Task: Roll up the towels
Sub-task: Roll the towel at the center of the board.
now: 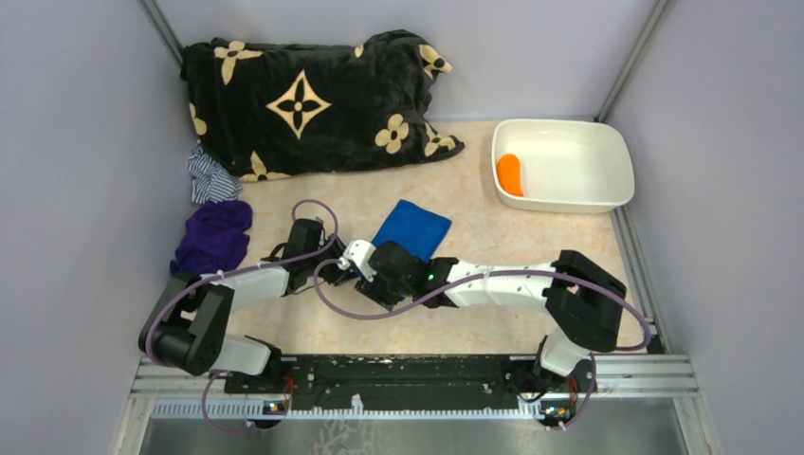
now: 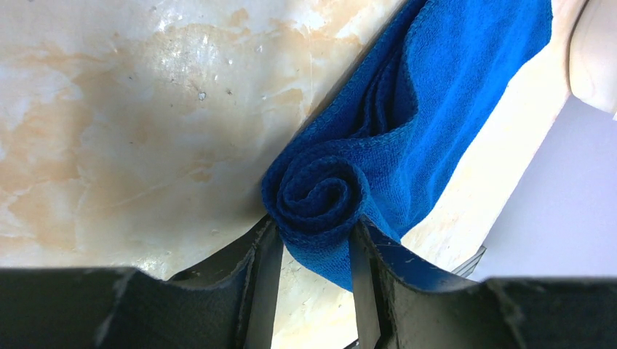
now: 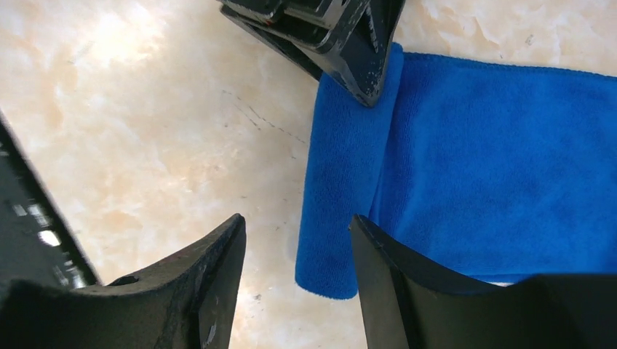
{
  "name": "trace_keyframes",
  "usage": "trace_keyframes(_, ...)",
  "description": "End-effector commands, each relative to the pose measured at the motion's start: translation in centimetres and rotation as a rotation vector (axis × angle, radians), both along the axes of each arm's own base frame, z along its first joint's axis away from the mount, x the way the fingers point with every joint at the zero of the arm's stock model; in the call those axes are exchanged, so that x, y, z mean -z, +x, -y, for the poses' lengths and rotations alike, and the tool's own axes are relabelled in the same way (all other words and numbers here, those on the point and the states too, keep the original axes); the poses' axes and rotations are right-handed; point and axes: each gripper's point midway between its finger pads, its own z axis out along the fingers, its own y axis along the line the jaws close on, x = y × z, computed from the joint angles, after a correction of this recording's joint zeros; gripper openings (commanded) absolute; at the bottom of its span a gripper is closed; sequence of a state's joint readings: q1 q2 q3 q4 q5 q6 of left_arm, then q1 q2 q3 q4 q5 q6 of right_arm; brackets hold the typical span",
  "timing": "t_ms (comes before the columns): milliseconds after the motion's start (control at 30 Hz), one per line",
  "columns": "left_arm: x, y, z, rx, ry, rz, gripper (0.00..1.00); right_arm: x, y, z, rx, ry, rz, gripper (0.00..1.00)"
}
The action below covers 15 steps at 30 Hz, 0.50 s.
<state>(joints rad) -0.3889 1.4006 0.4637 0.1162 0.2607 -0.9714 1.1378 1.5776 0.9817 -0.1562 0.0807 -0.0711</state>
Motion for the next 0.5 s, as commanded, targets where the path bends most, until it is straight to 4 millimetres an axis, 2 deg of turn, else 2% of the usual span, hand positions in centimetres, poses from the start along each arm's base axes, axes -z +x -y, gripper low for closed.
trace_keyframes(0,3.1,-2.0,-2.3,-0.019,0.128,-0.103,0.45,1.0,2.3,0.6,0.078,-0.109,0.172,0.55)
trace_keyframes(167,3.3,-2.1,-2.3,-0.014,0.134,-0.109,0.46,4.7,2.1,1.3,0.072,-0.214,0.182,0.55)
trace_keyframes(467,3.3,-2.1,-2.1,0.000,0.128,-0.113,0.46,9.5,1.6,2.4,0.062,-0.367,0.153,0.50)
